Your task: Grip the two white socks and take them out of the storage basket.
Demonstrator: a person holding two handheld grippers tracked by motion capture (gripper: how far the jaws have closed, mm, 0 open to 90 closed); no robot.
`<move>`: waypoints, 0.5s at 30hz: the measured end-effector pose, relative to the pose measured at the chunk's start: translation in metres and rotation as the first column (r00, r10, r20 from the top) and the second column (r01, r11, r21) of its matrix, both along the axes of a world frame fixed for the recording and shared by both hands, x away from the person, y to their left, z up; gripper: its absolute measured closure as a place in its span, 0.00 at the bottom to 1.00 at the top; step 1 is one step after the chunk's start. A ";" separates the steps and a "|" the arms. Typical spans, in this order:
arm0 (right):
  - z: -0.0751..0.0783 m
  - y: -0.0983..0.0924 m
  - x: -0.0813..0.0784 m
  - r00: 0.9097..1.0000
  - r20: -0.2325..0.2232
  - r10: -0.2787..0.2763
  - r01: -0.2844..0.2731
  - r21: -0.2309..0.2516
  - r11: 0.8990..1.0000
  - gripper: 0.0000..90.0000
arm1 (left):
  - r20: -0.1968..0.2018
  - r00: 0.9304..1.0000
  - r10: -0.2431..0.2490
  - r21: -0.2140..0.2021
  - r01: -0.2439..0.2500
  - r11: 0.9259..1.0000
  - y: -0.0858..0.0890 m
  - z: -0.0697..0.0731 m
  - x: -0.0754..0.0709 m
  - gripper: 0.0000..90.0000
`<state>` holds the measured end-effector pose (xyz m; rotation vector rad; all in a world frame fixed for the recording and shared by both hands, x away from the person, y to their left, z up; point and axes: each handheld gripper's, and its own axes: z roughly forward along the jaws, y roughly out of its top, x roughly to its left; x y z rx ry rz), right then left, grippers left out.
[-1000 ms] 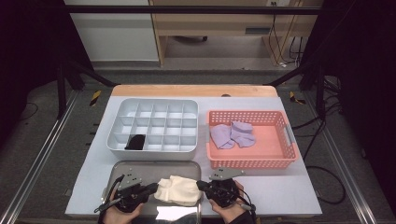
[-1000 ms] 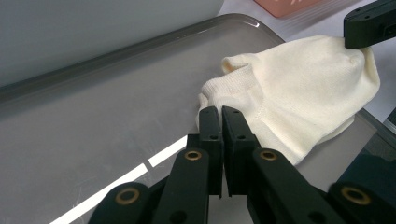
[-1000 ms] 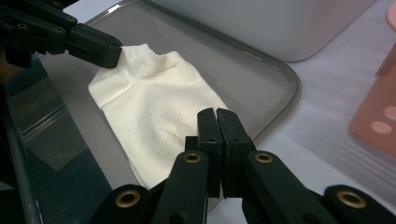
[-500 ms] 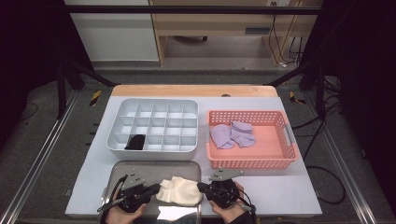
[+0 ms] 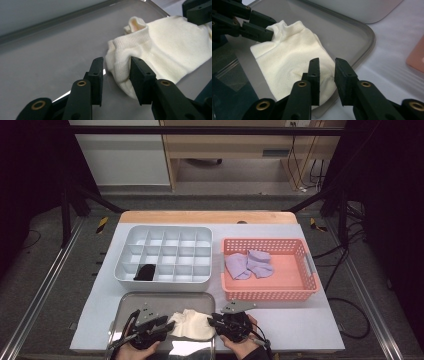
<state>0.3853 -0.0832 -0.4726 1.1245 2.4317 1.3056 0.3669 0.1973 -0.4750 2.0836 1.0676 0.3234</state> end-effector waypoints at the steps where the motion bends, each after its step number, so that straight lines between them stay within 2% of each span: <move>1: -0.001 0.001 0.000 1.000 -0.002 0.000 0.000 0.000 1.000 0.81 | 0.007 1.000 -0.001 0.001 0.001 1.000 -0.001 0.000 -0.001 0.70; 4: -0.003 0.005 0.000 1.000 0.007 0.013 -0.013 -0.003 1.000 0.81 | 0.003 1.000 0.006 0.002 -0.006 1.000 -0.002 -0.001 -0.001 0.74; 6: -0.006 0.009 0.000 0.999 -0.010 0.033 -0.033 0.002 0.999 0.82 | -0.012 1.000 -0.001 -0.009 0.000 1.000 -0.003 -0.001 -0.001 0.81; 7: -0.007 0.011 0.000 0.999 -0.001 0.039 -0.039 -0.004 0.999 0.83 | -0.020 1.000 -0.003 -0.015 0.002 1.000 -0.003 -0.001 -0.001 0.85; 9: -0.006 0.014 -0.002 0.999 0.014 0.047 -0.046 -0.028 0.999 0.88 | -0.022 1.000 -0.006 -0.019 0.005 1.000 -0.003 -0.001 -0.001 0.89; 11: -0.006 0.016 -0.002 0.999 0.004 0.051 -0.050 -0.039 0.998 0.96 | -0.017 1.000 -0.004 -0.017 0.004 1.000 -0.003 0.000 -0.001 0.92; 15: -0.004 0.017 -0.001 0.999 -0.015 0.053 -0.053 -0.051 0.997 1.00 | -0.002 1.000 0.027 -0.014 -0.027 1.000 0.002 0.002 -0.001 0.94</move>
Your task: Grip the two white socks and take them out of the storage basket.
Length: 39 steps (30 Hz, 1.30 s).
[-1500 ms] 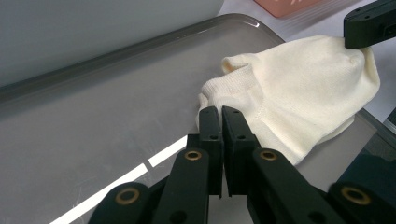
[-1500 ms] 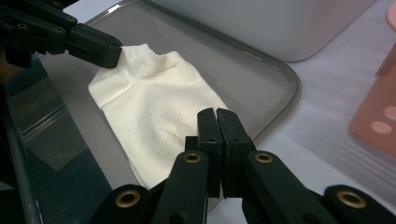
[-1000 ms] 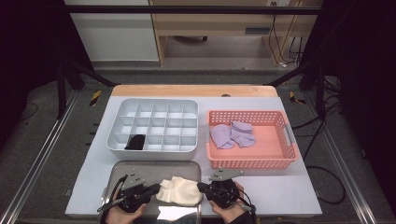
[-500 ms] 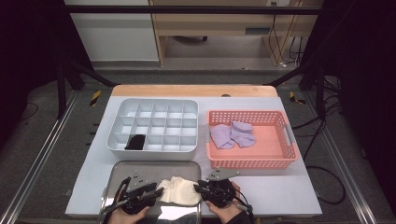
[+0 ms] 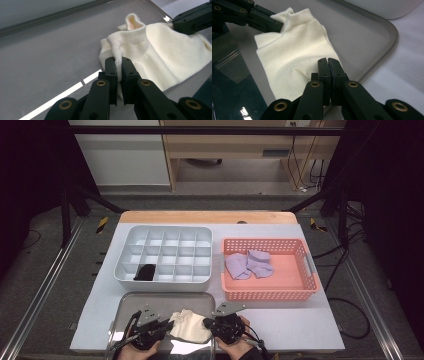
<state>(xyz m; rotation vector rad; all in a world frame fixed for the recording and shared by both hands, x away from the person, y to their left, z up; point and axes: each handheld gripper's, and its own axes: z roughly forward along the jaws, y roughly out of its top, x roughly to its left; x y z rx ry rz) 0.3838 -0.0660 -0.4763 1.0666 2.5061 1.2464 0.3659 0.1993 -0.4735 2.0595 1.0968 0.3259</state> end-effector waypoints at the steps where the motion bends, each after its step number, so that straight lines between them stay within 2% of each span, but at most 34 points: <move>1: 0.002 0.000 0.000 1.000 -0.005 -0.004 0.004 -0.009 1.000 1.00 | -0.001 1.000 0.008 -0.007 -0.008 1.000 0.002 0.001 0.001 0.94; 4: 0.008 -0.006 0.003 0.999 0.030 -0.024 0.025 -0.031 0.999 1.00 | -0.006 1.000 0.014 -0.016 -0.014 1.000 0.006 0.001 0.002 0.94; 8: 0.016 -0.013 0.009 0.998 0.038 -0.054 0.055 -0.027 0.998 1.00 | 0.007 1.000 0.005 0.000 -0.005 1.000 0.003 0.001 -0.001 0.94; 10: 0.014 -0.012 0.011 0.999 0.018 -0.040 0.040 -0.018 0.999 0.99 | 0.011 1.000 0.005 0.001 -0.005 1.000 0.003 0.001 -0.002 0.94; 13: 0.012 -0.007 0.009 1.000 0.019 -0.010 0.010 -0.010 1.000 0.99 | 0.007 1.000 0.011 -0.007 -0.011 1.000 0.007 0.001 -0.001 0.94; 19: 0.021 0.000 0.005 1.000 0.004 0.030 -0.030 0.088 0.996 0.99 | 0.006 1.000 0.016 -0.004 -0.016 1.000 0.007 -0.001 -0.001 0.94; 20: 0.019 0.002 0.005 0.999 0.002 0.036 -0.036 0.086 0.996 0.99 | 0.005 1.000 0.016 -0.004 -0.016 1.000 0.007 -0.001 -0.001 0.94; 24: 0.003 0.011 0.007 0.999 -0.018 0.033 -0.033 0.006 0.999 0.99 | 0.005 1.000 0.014 0.001 -0.014 1.000 0.007 -0.001 0.000 0.94; 25: 0.001 0.012 0.007 0.999 -0.027 0.032 -0.032 0.009 0.999 0.99 | 0.005 1.000 0.014 0.001 -0.014 1.000 0.007 -0.001 0.000 0.94; 28: 0.003 0.010 0.007 1.000 -0.012 0.026 -0.026 0.018 1.000 0.88 | 0.002 1.000 0.013 -0.003 -0.013 1.000 0.008 -0.001 0.000 0.94; 32: 0.007 -0.001 0.006 1.000 -0.004 -0.004 0.004 0.054 0.999 0.81 | 0.001 1.000 0.012 -0.003 -0.012 1.000 0.008 -0.001 0.001 0.94; 35: 0.005 -0.005 0.006 1.000 -0.008 -0.023 0.023 0.048 0.999 0.73 | 0.001 1.000 0.013 -0.002 -0.013 1.000 0.008 -0.001 0.001 0.94; 37: 0.000 -0.002 0.006 1.000 -0.026 -0.014 0.014 0.034 0.999 0.69 | 0.003 1.000 0.015 -0.001 -0.015 1.000 0.007 -0.002 0.000 0.94; 39: -0.004 0.002 0.004 1.000 -0.024 0.000 0.001 0.040 0.999 0.70 | 0.002 1.000 0.016 -0.003 -0.016 1.000 0.007 -0.002 0.000 0.94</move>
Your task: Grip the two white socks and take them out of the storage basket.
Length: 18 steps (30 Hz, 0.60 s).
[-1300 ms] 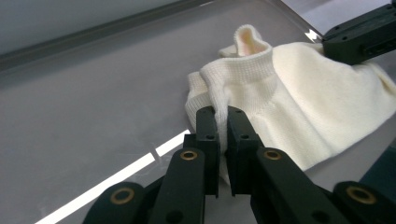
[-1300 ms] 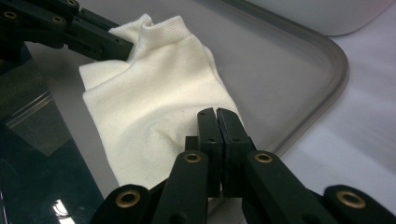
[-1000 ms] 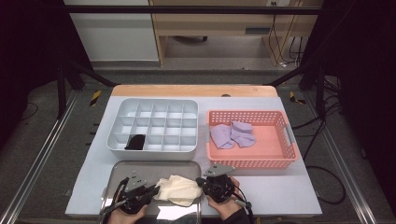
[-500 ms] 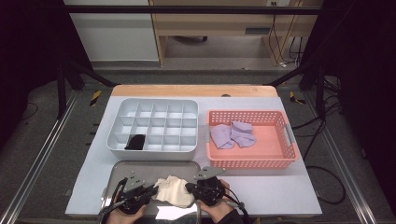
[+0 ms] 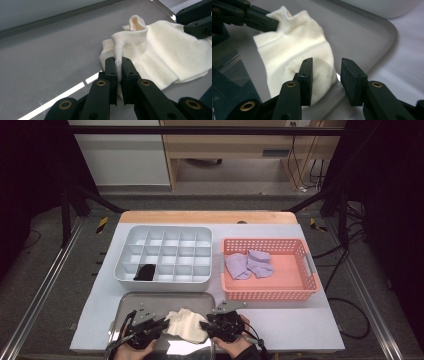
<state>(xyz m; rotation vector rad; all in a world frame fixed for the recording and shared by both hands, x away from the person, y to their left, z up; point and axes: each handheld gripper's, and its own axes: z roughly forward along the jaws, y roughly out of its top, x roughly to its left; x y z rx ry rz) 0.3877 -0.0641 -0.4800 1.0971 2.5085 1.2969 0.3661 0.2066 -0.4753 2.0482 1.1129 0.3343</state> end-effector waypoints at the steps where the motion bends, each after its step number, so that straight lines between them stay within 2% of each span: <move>1: 0.000 0.002 -0.001 1.000 0.004 0.010 -0.010 -0.004 1.000 0.72 | 0.000 1.000 0.001 0.000 -0.001 1.000 0.000 0.000 0.000 0.94; 4: -0.002 0.009 -0.009 0.999 0.020 0.042 -0.042 -0.007 0.999 0.83 | -0.001 1.000 0.001 0.000 -0.001 1.000 0.000 0.000 0.000 0.94; 5: -0.003 0.011 -0.011 0.998 0.010 0.056 -0.056 -0.001 0.998 0.86 | -0.003 1.000 0.002 0.000 -0.002 1.000 0.000 0.000 0.000 0.94; 8: 0.000 0.013 -0.013 0.998 -0.025 0.059 -0.060 -0.020 0.998 0.94 | -0.003 1.000 0.001 0.000 -0.001 1.000 0.001 0.000 0.000 0.94; 10: 0.002 0.011 -0.010 0.997 -0.056 0.051 -0.052 -0.014 0.999 0.95 | 0.001 1.000 0.005 -0.004 -0.005 1.000 0.001 0.000 0.000 0.94; 11: 0.003 0.008 -0.008 0.997 -0.056 0.047 -0.048 -0.021 0.999 0.95 | 0.004 1.000 0.006 -0.010 -0.006 1.000 0.001 0.001 0.000 0.94; 12: 0.005 0.004 -0.007 0.999 -0.041 0.025 -0.027 -0.035 0.999 0.96 | 0.006 1.000 0.008 -0.019 -0.008 1.000 0.001 0.001 0.000 0.94; 15: 0.014 -0.008 -0.001 1.000 -0.016 -0.014 0.013 -0.019 1.000 0.96 | -0.001 1.000 -0.013 -0.054 0.013 0.998 0.000 0.002 0.000 0.94; 16: 0.017 -0.011 0.002 1.000 -0.005 -0.023 0.023 -0.015 1.000 0.96 | -0.003 1.000 -0.020 -0.060 0.020 0.998 -0.002 0.002 -0.001 0.94; 18: 0.020 -0.014 0.008 0.999 0.024 -0.041 0.041 -0.038 0.998 0.95 | 0.005 0.999 -0.034 -0.052 0.034 0.998 -0.006 0.002 -0.002 0.94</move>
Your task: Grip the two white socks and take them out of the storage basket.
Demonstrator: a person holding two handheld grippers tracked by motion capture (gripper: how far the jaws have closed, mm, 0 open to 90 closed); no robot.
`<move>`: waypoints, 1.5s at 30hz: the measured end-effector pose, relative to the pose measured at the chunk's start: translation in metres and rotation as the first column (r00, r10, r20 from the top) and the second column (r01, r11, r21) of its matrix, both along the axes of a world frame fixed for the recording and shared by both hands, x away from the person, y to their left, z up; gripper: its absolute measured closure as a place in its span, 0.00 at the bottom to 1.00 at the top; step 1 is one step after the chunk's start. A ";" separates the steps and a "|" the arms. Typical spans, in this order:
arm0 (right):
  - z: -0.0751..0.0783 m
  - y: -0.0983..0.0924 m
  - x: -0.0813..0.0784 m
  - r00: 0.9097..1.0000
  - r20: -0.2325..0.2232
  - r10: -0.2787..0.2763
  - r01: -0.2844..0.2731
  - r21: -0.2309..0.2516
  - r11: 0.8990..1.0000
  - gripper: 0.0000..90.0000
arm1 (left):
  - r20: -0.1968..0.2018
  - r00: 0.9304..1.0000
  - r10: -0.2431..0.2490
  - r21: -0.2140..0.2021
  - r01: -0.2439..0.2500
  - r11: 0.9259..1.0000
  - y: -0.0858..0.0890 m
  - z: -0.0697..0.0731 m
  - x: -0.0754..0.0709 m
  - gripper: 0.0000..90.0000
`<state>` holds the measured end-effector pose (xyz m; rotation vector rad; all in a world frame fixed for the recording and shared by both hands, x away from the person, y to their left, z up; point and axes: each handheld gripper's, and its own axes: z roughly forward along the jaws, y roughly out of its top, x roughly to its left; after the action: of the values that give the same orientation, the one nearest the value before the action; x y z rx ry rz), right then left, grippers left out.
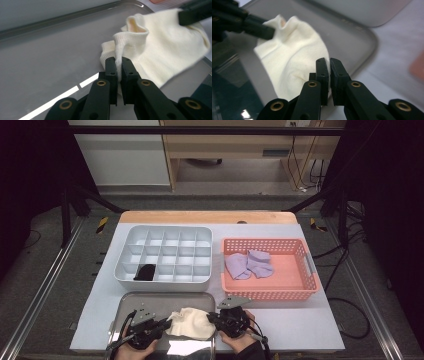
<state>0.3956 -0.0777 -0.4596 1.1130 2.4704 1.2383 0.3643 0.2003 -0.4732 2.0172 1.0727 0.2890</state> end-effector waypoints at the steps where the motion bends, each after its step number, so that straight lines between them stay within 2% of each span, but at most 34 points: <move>1: -0.001 0.001 0.003 1.000 0.008 -0.006 0.006 -0.020 1.000 0.95 | 0.003 1.000 -0.002 0.005 0.002 1.000 -0.002 0.000 0.000 0.94; 4: -0.010 0.007 0.009 1.000 0.014 -0.004 0.005 -0.066 0.998 0.94 | 0.003 1.000 0.007 0.022 -0.007 1.000 -0.003 -0.003 0.000 0.94; 7: -0.010 0.007 0.009 0.999 0.036 -0.012 0.014 -0.058 0.998 0.83 | 0.004 1.000 0.017 0.022 -0.017 1.000 -0.001 -0.003 0.001 0.94; 11: -0.001 -0.006 0.003 0.999 0.032 -0.040 0.039 0.015 0.999 0.75 | 0.011 1.000 0.025 0.032 -0.025 0.999 -0.002 -0.004 -0.001 0.93; 14: 0.000 -0.013 -0.005 0.999 0.008 -0.039 0.038 0.030 0.999 0.75 | 0.012 1.000 0.027 0.034 -0.028 0.999 -0.002 -0.004 -0.001 0.93; 18: -0.007 -0.013 -0.009 0.999 -0.028 -0.021 0.022 0.029 0.999 0.83 | 0.010 1.000 0.028 0.032 -0.028 0.999 -0.002 -0.004 -0.001 0.93; 21: -0.007 -0.011 -0.008 0.999 -0.037 -0.002 0.003 0.026 1.000 0.96 | 0.008 1.000 0.026 0.031 -0.026 0.999 -0.002 -0.004 -0.001 0.93; 26: 0.000 -0.011 -0.009 0.999 -0.045 0.015 -0.013 0.035 0.999 0.98 | 0.007 1.000 0.027 0.031 -0.027 0.999 -0.002 -0.004 -0.001 0.93; 31: 0.013 -0.006 -0.018 0.999 -0.019 0.043 -0.041 0.098 0.994 0.98 | 0.003 1.000 0.029 0.027 -0.029 0.999 -0.002 -0.005 0.000 0.93; 32: 0.013 -0.004 -0.020 0.998 -0.023 0.051 -0.049 0.095 0.994 0.98 | 0.003 1.000 0.030 0.027 -0.030 0.999 -0.001 -0.005 0.000 0.93; 36: -0.001 -0.001 -0.021 0.997 -0.058 0.041 -0.039 0.031 0.999 0.98 | 0.004 1.000 0.029 0.028 -0.029 0.999 -0.001 -0.005 0.000 0.93; 38: -0.003 -0.002 -0.020 0.998 -0.050 0.026 -0.025 0.025 0.999 0.94 | 0.004 1.000 0.029 0.027 -0.029 0.999 -0.001 -0.005 0.000 0.93; 40: -0.002 -0.004 -0.019 1.000 -0.016 -0.007 0.007 0.029 1.000 0.85 | 0.005 1.000 0.028 0.028 -0.029 0.999 -0.001 -0.005 0.000 0.93; 42: -0.002 -0.005 -0.019 0.999 -0.004 -0.034 0.034 0.035 0.999 0.76 | 0.006 1.000 0.028 0.029 -0.028 0.999 -0.001 -0.005 0.000 0.93; 45: -0.007 -0.003 -0.018 0.999 -0.006 -0.052 0.052 0.014 0.999 0.73 | 0.006 1.000 0.028 0.029 -0.029 0.999 -0.001 -0.005 0.000 0.93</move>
<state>0.3780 -0.0803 -0.4667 1.1781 2.4234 1.2421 0.3638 0.1990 -0.4778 2.0273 1.1003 0.3268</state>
